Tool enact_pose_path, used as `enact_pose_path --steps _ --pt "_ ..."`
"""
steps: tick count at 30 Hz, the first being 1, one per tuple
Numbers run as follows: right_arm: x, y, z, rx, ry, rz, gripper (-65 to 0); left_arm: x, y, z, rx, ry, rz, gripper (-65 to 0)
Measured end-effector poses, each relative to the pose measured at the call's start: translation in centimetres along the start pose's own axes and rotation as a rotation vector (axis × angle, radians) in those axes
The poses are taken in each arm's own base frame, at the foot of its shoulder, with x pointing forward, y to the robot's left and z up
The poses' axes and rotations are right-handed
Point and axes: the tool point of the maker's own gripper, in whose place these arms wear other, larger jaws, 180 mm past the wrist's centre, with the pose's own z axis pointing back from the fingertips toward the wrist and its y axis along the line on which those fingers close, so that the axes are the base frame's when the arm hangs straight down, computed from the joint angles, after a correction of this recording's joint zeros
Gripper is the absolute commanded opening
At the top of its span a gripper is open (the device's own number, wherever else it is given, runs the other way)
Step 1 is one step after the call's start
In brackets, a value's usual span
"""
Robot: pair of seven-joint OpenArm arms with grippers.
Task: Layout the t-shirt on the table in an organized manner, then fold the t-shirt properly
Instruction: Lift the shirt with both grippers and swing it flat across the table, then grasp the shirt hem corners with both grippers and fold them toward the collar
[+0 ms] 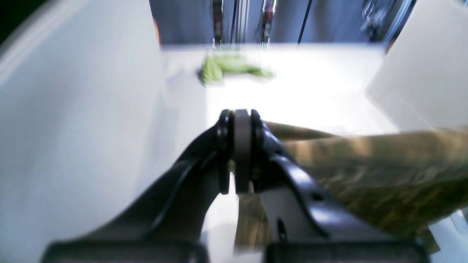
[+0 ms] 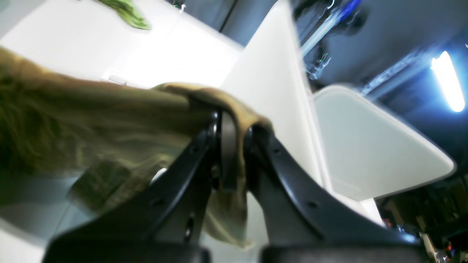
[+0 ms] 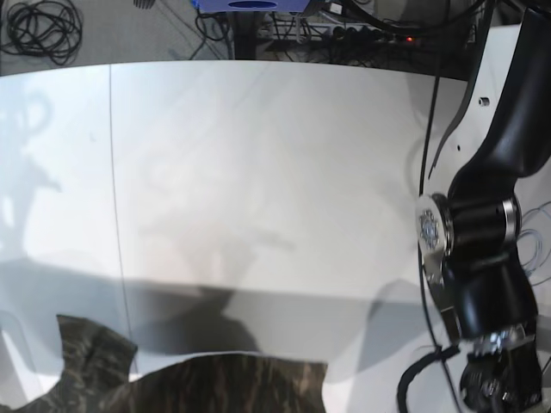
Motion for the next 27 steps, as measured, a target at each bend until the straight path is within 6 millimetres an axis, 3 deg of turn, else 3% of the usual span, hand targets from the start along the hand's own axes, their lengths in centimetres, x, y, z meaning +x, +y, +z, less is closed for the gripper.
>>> enact_pose_path --steps 2,4,6,8,11,14,16,18,20,27 --pt "-4.3 2.3 0.6 0.024 0.092 0.006 -64.8 -2.7 1.1 2.1 0.027 0.035 -0.001 -65.0" --pt "-8.9 6.0 1.5 0.074 0.173 -0.011 -64.8 -6.7 1.4 4.5 0.049 0.100 -0.024 -65.0" --pt "-13.4 10.1 3.3 0.138 0.236 -0.055 -64.8 -11.5 1.4 7.0 0.061 0.172 -0.045 -65.0" --pt "-18.3 12.4 5.4 0.152 0.306 -0.147 -64.8 -16.0 1.4 9.1 0.049 0.242 -0.087 -65.0" --pt "-27.8 17.5 8.4 0.199 0.510 -0.295 -64.8 -24.8 1.5 12.3 0.052 0.419 -0.094 -65.0" --pt "-34.3 23.5 10.9 0.298 0.599 -0.425 -64.8 -31.8 1.3 15.2 0.036 0.528 -0.081 -65.0" --pt "-38.2 25.6 12.1 0.292 0.671 -0.508 -64.8 -35.9 2.1 16.6 0.049 0.593 -0.066 -65.0" --pt "-41.0 26.9 13.0 0.299 0.735 -0.562 -64.8 -38.7 3.3 18.0 0.061 0.638 -0.074 -65.0" --pt "-42.7 27.3 13.6 0.293 0.770 -0.598 -64.8 -40.6 4.1 19.0 0.080 0.669 -0.067 -65.0" --pt "-45.3 25.9 14.8 0.276 0.872 -0.594 -64.8 -44.3 3.9 21.1 0.069 0.725 -0.039 -65.0"
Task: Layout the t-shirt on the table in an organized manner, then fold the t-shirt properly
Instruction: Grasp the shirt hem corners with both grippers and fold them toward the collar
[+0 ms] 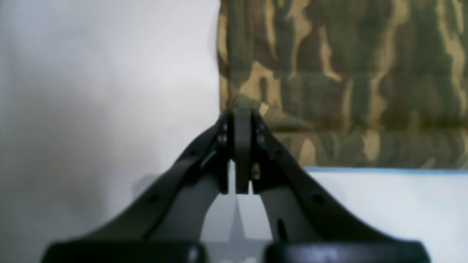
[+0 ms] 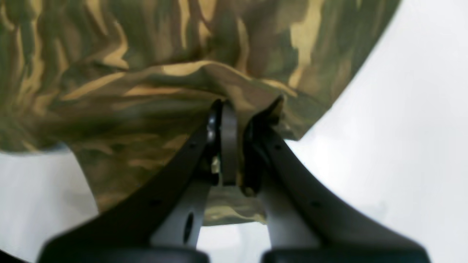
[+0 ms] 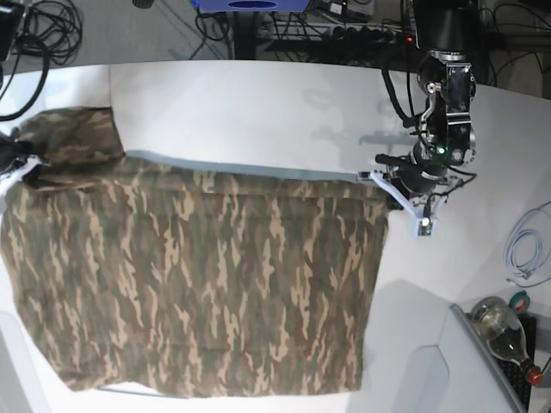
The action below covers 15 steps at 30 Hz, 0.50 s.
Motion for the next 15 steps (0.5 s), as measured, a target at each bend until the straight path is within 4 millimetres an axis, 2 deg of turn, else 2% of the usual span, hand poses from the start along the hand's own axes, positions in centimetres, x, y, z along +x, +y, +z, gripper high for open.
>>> enact_pose_path --steps 2,5,10,15 --pt "-0.7 0.2 -0.2 0.006 0.020 -0.009 -64.8 -1.1 0.0 0.0 0.001 0.024 0.000 -65.0" --pt "-2.1 0.5 -0.4 0.013 0.049 -0.019 -64.8 -1.7 0.1 0.2 0.006 0.002 0.002 -65.0" --pt "-5.5 1.5 -0.7 0.030 0.145 -0.041 -64.8 -3.4 0.2 0.6 0.007 0.021 -0.001 -65.0" --pt "-6.4 2.8 -0.7 0.053 0.164 -0.045 -64.4 -3.7 2.0 0.6 0.034 0.017 -0.018 -65.0"
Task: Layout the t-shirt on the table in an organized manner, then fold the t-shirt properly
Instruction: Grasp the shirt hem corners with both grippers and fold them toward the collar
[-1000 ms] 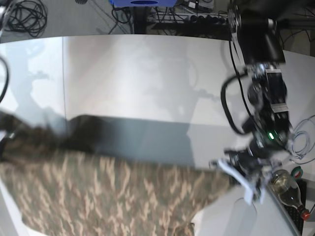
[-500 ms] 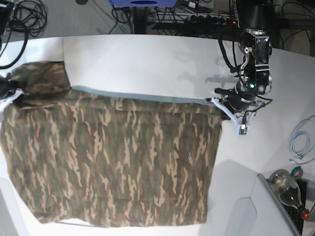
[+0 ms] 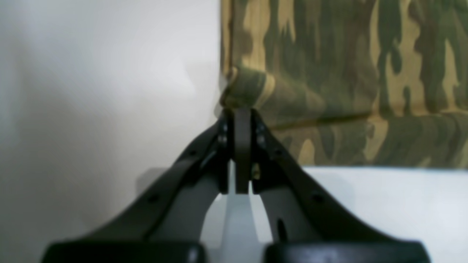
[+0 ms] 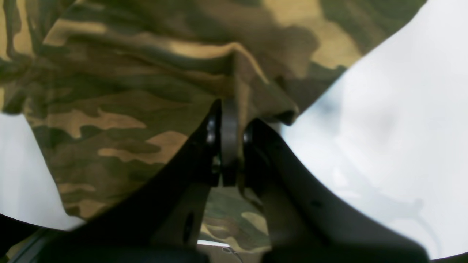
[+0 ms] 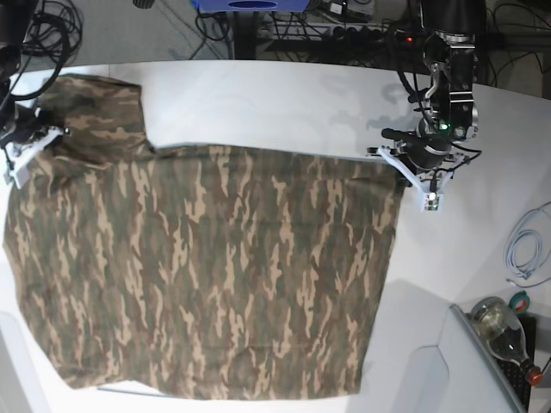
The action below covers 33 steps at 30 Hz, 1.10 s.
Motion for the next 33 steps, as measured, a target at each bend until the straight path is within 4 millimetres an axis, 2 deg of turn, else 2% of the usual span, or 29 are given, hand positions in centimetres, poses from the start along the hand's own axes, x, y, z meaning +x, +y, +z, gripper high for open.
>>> enact_pose_path --steps 3,8,13,17,20,24,29,33 --pt "-0.5 1.0 -0.2 0.021 -0.013 -0.010 -64.2 -1.3 1.1 -0.2 0.017 0.028 0.018 -65.0" --pt "-1.5 2.2 -0.1 0.049 -0.009 -0.057 -64.2 -2.0 4.1 0.3 0.085 0.036 0.062 -65.0" --pt "-4.2 3.6 1.0 0.037 0.023 -0.027 -64.7 -2.9 4.5 1.1 0.096 0.043 0.060 -65.0" --pt "-4.3 4.9 2.8 0.036 0.003 0.022 -64.8 -2.9 4.5 2.3 0.097 0.024 0.055 -65.0" --pt "-4.4 6.0 3.2 0.050 -0.013 0.025 -64.8 -3.0 5.0 3.4 0.116 0.011 0.059 -65.0" --pt "-5.1 6.0 4.8 0.029 0.009 0.066 -64.8 -2.4 5.9 5.1 0.140 -0.017 0.052 -65.0" --pt "-2.5 7.1 7.9 0.001 -0.045 0.159 -64.8 0.3 6.4 7.1 0.162 -0.089 0.019 -65.0" --pt "-0.1 7.6 8.3 -0.008 -0.063 0.182 -64.8 2.8 5.9 7.3 0.156 -0.096 0.018 -65.0"
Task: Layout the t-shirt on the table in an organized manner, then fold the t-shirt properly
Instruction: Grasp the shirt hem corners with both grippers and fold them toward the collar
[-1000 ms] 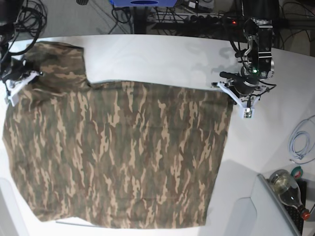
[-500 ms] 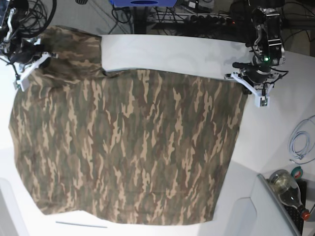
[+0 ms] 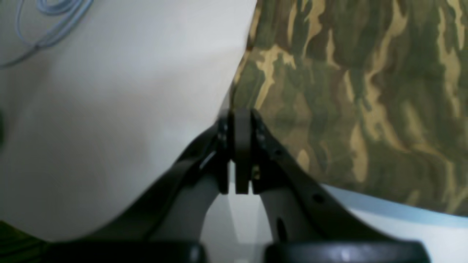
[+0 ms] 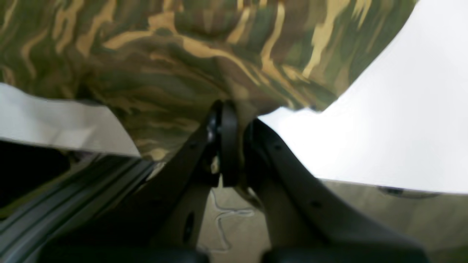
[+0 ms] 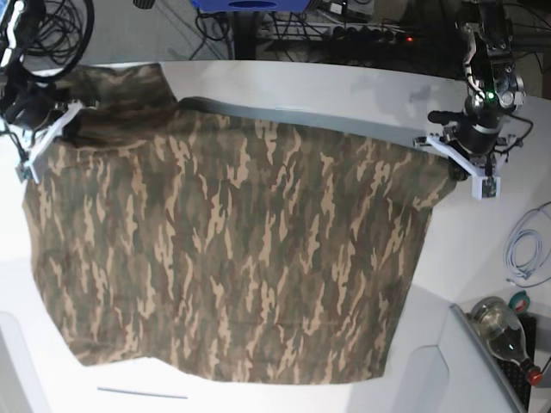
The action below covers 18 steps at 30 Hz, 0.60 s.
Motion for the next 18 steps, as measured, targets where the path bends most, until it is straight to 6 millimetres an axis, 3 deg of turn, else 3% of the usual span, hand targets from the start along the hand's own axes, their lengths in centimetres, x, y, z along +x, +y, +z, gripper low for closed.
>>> enact_pose_path --steps 3,6,11,18 --pt "2.2 0.1 0.0 0.004 -0.046 0.006 -64.8 2.3 -0.7 -0.5 -0.002 -0.047 0.029 -65.0" --pt "3.6 0.6 -1.2 0.033 -0.032 0.020 -64.8 3.3 -1.5 -1.3 -0.019 -0.042 0.044 -65.0" --pt "5.4 0.7 -3.7 0.078 -0.010 0.001 -64.8 3.2 -1.7 -2.8 -0.018 -0.009 0.077 -65.0" --pt "7.8 -1.9 -5.8 0.077 -0.014 -0.045 -64.8 3.2 -1.8 -5.4 -0.023 0.030 0.123 -65.0"
